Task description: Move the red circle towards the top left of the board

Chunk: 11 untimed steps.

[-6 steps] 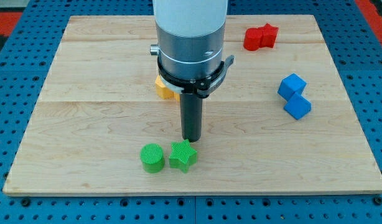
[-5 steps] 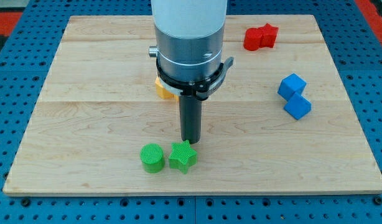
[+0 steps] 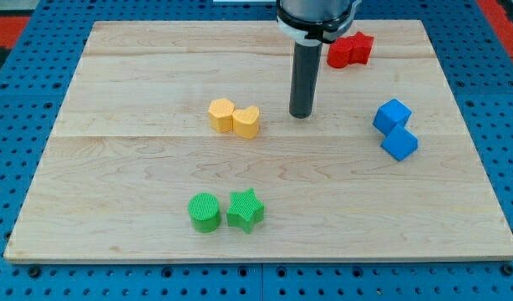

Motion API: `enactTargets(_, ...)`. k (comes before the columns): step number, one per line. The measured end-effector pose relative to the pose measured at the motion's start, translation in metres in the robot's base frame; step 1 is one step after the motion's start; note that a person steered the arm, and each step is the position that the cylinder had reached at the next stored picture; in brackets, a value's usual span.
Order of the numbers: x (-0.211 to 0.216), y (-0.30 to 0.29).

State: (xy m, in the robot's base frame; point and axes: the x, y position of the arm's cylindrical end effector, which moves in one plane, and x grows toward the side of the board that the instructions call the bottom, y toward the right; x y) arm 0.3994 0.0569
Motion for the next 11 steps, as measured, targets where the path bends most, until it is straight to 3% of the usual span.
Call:
enactTargets(3,0.000,-0.001)
enactTargets(7,-0.136,0.188)
enactTargets(9,-0.144,0.103)
enactTargets(11,-0.128,0.101)
